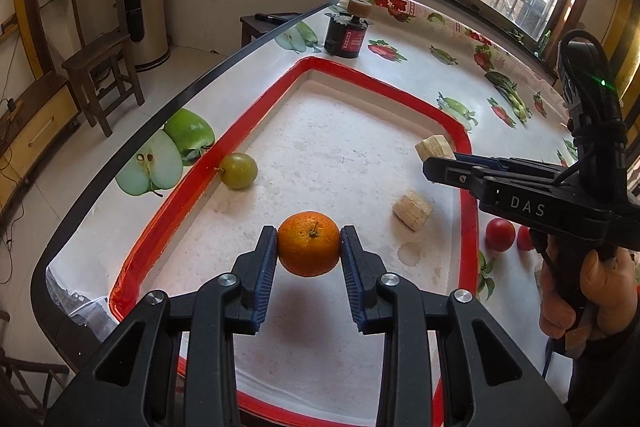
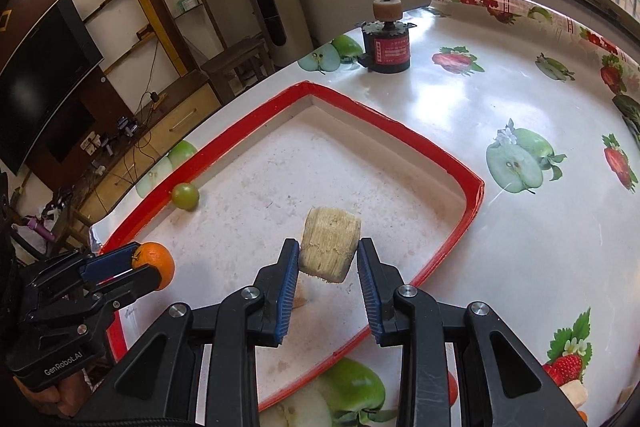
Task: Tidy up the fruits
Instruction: 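Carry both items over the red tray and open the right tool to drop the cylinder, then lower the orange into the tray and open the left tool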
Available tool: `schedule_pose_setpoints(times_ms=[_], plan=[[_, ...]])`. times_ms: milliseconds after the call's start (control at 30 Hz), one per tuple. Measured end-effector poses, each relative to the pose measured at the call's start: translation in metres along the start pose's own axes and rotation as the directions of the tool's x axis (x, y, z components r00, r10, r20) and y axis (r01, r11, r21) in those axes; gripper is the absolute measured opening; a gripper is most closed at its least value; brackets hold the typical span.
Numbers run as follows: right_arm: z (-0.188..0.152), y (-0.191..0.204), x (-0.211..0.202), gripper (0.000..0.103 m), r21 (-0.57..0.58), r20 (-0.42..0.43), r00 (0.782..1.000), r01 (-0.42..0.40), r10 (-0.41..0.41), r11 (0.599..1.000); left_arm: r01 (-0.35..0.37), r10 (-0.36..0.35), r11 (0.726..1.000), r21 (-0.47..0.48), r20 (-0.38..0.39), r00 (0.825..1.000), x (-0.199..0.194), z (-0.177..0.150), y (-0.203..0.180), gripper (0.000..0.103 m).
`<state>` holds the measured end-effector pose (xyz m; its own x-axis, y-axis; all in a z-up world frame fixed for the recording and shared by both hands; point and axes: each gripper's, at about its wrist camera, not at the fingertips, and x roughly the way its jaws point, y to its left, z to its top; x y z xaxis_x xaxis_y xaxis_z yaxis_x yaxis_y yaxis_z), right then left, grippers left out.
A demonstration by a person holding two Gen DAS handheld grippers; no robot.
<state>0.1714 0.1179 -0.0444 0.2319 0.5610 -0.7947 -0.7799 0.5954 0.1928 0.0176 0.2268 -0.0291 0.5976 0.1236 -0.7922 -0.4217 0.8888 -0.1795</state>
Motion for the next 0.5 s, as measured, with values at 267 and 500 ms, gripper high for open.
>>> schedule_pose_setpoints(times_ms=[267,500], plan=[[0.003,-0.003,0.024,0.03,-0.013,-0.041,0.999,0.012,-0.013,1.0,-0.019,0.019,1.0,-0.004,-0.028,0.999,0.015,-0.002,0.002,0.03],[0.002,-0.004,0.026,0.032,0.004,-0.039,0.999,0.009,-0.009,1.0,-0.055,0.055,0.998,-0.015,-0.04,0.998,0.015,-0.001,0.002,0.045]])
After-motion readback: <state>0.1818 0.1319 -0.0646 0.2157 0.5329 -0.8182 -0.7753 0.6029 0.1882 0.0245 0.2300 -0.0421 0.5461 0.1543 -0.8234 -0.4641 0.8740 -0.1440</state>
